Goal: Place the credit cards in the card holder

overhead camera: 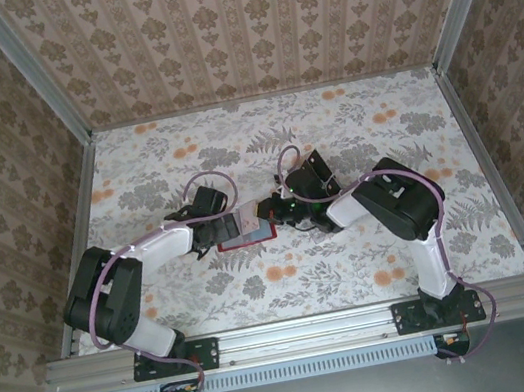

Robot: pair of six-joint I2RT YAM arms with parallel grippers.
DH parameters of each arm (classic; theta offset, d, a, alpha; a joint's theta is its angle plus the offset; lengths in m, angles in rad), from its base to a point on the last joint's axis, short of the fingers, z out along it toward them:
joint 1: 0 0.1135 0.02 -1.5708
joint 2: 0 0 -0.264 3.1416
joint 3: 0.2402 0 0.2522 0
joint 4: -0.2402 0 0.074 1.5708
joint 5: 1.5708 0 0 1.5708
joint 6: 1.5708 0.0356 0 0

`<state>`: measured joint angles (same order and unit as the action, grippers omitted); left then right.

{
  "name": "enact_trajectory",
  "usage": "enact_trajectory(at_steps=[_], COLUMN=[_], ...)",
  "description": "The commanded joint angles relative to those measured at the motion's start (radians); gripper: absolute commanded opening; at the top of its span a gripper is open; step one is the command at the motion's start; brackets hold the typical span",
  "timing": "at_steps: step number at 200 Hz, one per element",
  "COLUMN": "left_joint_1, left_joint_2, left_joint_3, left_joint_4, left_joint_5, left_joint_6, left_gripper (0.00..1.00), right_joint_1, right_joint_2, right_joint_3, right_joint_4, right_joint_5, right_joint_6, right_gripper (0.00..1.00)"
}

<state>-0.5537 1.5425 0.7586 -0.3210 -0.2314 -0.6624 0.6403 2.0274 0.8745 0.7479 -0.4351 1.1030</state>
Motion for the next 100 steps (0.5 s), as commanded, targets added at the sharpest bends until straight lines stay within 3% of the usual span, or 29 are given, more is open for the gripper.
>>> enact_trajectory(at_steps=[1,100], left_joint_1=[0.014,0.014], left_joint_2=[0.024,0.029], left_joint_3=[-0.042,-0.038], left_joint_4=[-0.095,-0.096], left_joint_5=[-0.007,-0.006], left_joint_6=[0.0,0.002], left_gripper=[1.0,1.0], right_joint_1=[0.013,0.016], right_joint_2=[0.016,0.023], right_joint_3=[-0.022,-0.072], right_joint_4=[0.028,0.047], right_joint_5=[-0.026,-0.019], right_joint_6=[0.003,-0.004], right_gripper=[0.0,0.0])
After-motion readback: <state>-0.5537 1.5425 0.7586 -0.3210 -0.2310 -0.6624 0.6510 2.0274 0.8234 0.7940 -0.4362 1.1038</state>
